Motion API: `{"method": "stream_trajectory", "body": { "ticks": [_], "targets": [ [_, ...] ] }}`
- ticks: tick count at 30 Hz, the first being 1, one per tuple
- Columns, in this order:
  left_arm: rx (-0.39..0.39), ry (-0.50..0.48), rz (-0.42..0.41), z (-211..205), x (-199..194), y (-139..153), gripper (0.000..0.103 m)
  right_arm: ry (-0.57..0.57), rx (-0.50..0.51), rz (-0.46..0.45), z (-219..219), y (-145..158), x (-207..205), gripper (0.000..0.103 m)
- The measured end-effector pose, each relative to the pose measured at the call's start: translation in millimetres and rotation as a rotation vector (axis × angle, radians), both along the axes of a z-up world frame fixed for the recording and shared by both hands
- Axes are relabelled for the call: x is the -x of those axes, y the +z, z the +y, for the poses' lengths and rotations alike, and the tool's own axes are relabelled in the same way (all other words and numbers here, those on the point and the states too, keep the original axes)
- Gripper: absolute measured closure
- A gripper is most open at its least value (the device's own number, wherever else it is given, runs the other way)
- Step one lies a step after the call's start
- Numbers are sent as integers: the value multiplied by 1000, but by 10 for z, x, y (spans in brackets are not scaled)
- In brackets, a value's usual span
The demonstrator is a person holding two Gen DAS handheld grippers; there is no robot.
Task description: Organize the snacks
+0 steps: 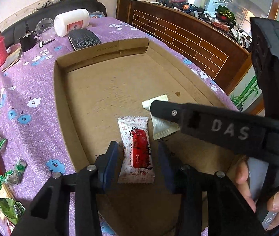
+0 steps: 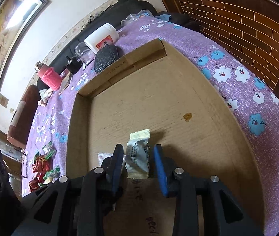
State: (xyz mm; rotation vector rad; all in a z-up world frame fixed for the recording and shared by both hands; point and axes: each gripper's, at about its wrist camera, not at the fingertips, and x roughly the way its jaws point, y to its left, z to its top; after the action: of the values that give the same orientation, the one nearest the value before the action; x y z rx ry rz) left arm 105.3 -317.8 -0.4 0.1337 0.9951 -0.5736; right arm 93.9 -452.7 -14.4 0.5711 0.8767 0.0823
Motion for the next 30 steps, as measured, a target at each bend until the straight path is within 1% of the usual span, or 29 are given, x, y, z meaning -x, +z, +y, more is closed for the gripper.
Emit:
{"method": "stream_trajectory", "body": {
  "ticks": [3, 8, 12, 14, 15, 16, 18, 21, 22, 24, 27, 29, 30],
  "targets": [
    [12, 6, 10, 26, -12, 15, 62, -9, -2, -34, -14, 66, 35, 69],
    [21, 13, -4, 40, 9, 78, 62, -23, -2, -74, -22, 130, 77, 69],
    [13, 23, -32, 35, 84, 192, 61, -19, 36, -124, 40, 219, 111, 69],
    [27, 35, -35, 86, 151, 282, 61, -25, 65, -156, 65, 273, 140, 69],
    [27, 40, -32, 109, 170, 303, 61, -31, 77, -170, 66, 290, 155, 67],
    [23, 53, -24, 156, 216, 331, 61, -31, 79, -180, 63, 299, 160, 63],
    [19, 68, -6, 227, 272, 355, 61, -32, 64, -198, 42, 299, 169, 62],
    [38, 94, 26, 437, 376, 406, 61, -20, 56, -220, 49, 308, 168, 62],
    [44, 109, 31, 555, 422, 432, 61, -13, 67, -232, 73, 331, 169, 62],
    [48, 124, 32, 706, 487, 458, 61, -6, 99, -251, 133, 393, 205, 62],
    [46, 156, 19, 1063, 620, 505, 61, 10, 90, -249, 260, 500, 313, 62],
    [31, 204, 1, 1378, 707, 511, 61, 57, 92, -252, 437, 561, 407, 61],
    [26, 230, 0, 1514, 732, 505, 61, 99, 96, -256, 592, 589, 477, 61]
  ]
}}
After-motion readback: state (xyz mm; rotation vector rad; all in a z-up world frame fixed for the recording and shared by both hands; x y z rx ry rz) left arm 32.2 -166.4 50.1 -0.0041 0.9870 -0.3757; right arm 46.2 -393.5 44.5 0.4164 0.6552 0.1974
